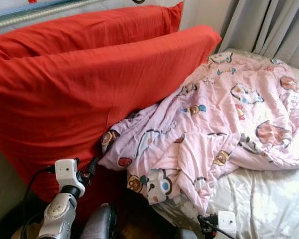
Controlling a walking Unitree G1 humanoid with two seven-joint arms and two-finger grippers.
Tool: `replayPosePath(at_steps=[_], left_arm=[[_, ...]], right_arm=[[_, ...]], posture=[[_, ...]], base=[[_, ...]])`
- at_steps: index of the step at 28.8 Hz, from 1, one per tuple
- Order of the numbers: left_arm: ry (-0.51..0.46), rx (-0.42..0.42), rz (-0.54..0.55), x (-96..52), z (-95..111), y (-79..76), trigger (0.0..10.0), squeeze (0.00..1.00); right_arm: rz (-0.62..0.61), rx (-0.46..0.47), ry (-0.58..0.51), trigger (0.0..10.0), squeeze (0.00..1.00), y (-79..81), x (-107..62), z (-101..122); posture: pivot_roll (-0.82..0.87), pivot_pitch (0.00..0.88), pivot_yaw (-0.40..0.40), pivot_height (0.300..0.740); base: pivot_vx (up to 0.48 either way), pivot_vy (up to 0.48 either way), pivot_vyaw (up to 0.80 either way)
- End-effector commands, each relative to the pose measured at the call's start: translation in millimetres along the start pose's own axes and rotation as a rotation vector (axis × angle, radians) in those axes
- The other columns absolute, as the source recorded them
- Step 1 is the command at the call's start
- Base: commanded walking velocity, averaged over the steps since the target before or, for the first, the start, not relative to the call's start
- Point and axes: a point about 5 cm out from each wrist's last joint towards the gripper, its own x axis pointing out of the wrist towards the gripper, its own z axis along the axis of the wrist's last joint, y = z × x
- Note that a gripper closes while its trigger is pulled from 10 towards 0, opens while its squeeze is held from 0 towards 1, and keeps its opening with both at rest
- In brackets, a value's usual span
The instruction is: Clean up the room
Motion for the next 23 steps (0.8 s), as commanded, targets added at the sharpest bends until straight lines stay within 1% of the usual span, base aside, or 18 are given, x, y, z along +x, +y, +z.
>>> replayPosePath(at_steps=[1,9,23], left_arm=[[0.018,-0.01,0.002,-1.9,-2.8,0.3,10.0,0.0],[0.021,-0.005,0.001,-1.1,-1.7,2.2,10.0,0.0],[0.019,-0.006,-0.007,1.1,-0.6,0.1,10.0,0.0]], right_arm=[[-0.011,0.001,-0.003,10.0,0.0,-2.9,-2.6,-1.7],[-0.01,0.002,-0.002,10.0,0.0,-1.8,-2.1,-1.8],[-0.002,-0.005,-0.008,10.0,0.0,-0.5,-1.3,-0.5]], posture=[[0.15,0.105,-0.048,0.597],[0.15,0.112,-0.044,0.597],[0.15,0.113,-0.04,0.597]], base=[[0.277,0.0,0.0],[0.301,0.0,0.0],[0.331,0.0,0.0]])
